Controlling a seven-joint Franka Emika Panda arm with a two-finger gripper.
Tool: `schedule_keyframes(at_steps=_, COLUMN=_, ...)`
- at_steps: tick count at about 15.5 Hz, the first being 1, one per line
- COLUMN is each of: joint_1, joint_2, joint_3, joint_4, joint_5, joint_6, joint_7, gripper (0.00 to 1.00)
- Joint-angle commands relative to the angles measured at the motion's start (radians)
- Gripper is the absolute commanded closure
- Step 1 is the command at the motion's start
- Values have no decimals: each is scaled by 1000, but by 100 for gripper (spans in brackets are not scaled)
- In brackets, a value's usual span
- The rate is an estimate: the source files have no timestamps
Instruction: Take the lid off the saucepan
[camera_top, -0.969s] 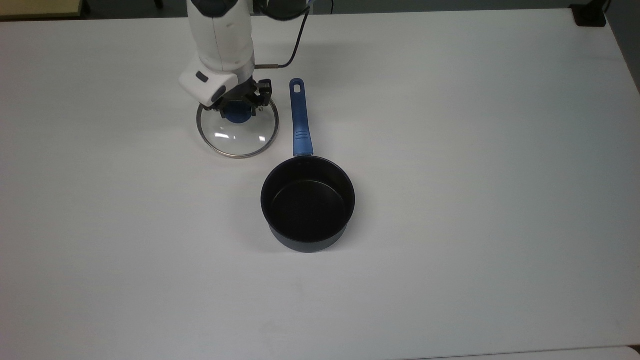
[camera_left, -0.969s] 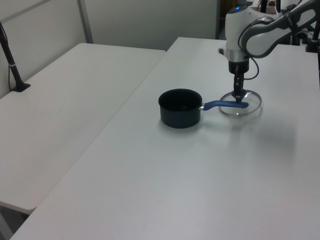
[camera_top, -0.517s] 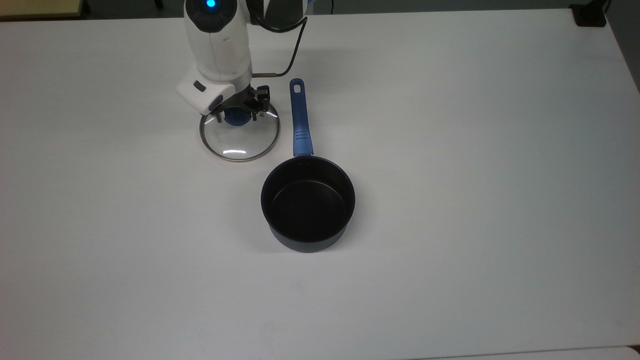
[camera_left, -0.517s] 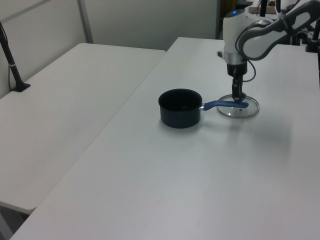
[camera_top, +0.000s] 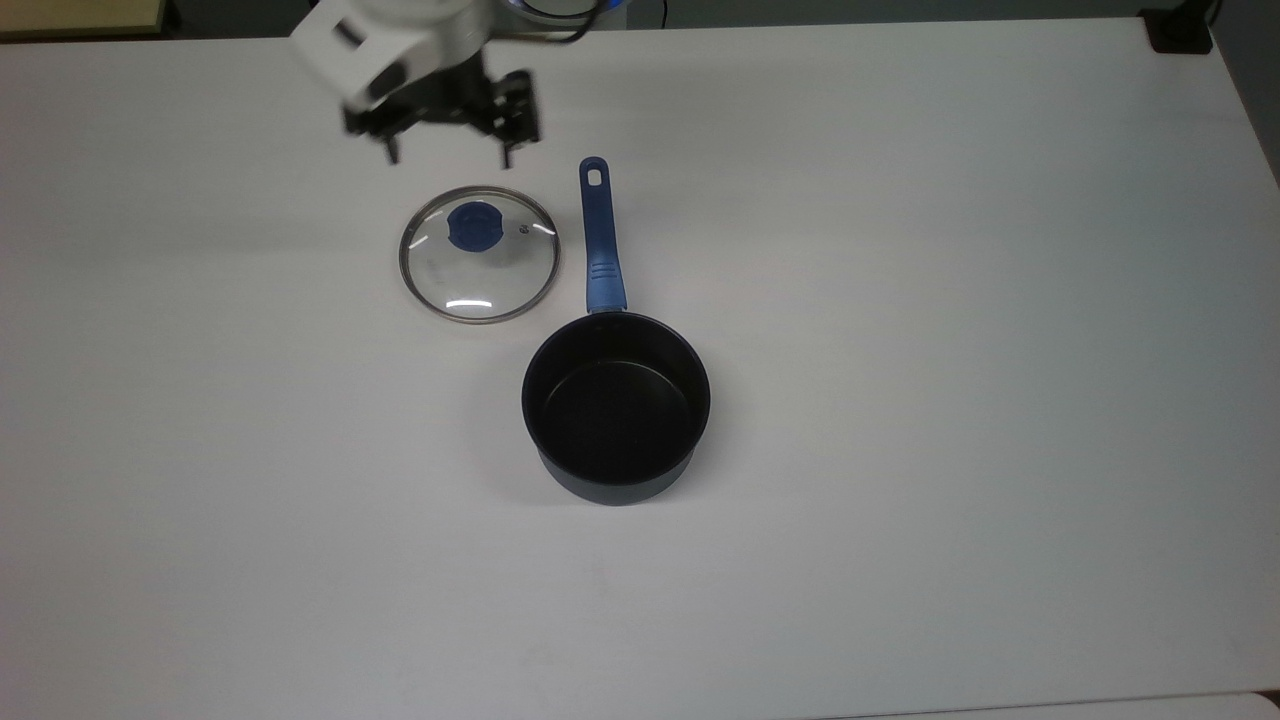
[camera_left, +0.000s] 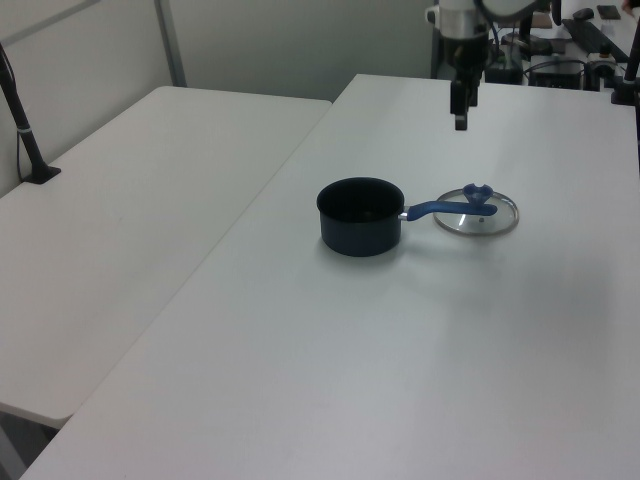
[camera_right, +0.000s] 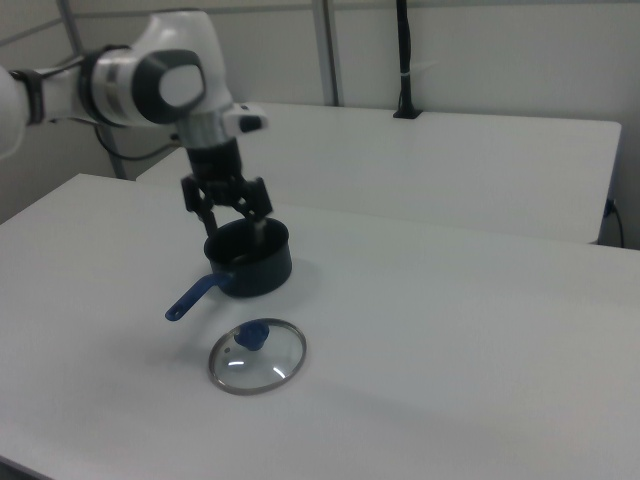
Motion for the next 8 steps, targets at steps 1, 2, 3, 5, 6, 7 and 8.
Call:
schedule_keyframes(at_steps=1, joint_1=98, joint_2=-83, joint_3=-13, joint_4=-1, joint_5=6, joint_6=-50, joint_7=151, gripper=0)
schedule_keyframes(at_steps=2, joint_1=123, joint_2=-103, joint_3=-21, joint_4=-1, joint_5=13, joint_6=-67, joint_7=159, gripper=0)
schedule_keyframes(at_steps=3, joint_1=146, joint_2=-122, joint_3=-39, joint_4=-1, joint_5=18, joint_6=-77, joint_7=164, gripper=0)
schedule_keyframes(at_steps=5, joint_1=209, joint_2=-146, joint_3=-79, joint_4=-2, joint_5=19, joint_6=-98, joint_7=181, gripper=0)
schedule_keyframes(at_steps=6, joint_1=226, joint_2=-151, joint_3=-87, joint_4=-2, joint_5=23, joint_6=-103, joint_7=181, gripper=0)
schedule_keyframes(at_steps=7, joint_1=224, joint_2=-152, joint_3=-82, joint_4=-1, joint_5=21, joint_6=-107, joint_7=181, gripper=0)
schedule_keyframes(at_steps=8, joint_1=221, joint_2=-152, joint_3=-82, joint_4=-1, joint_5=23, joint_6=-115, joint_7=176, gripper=0)
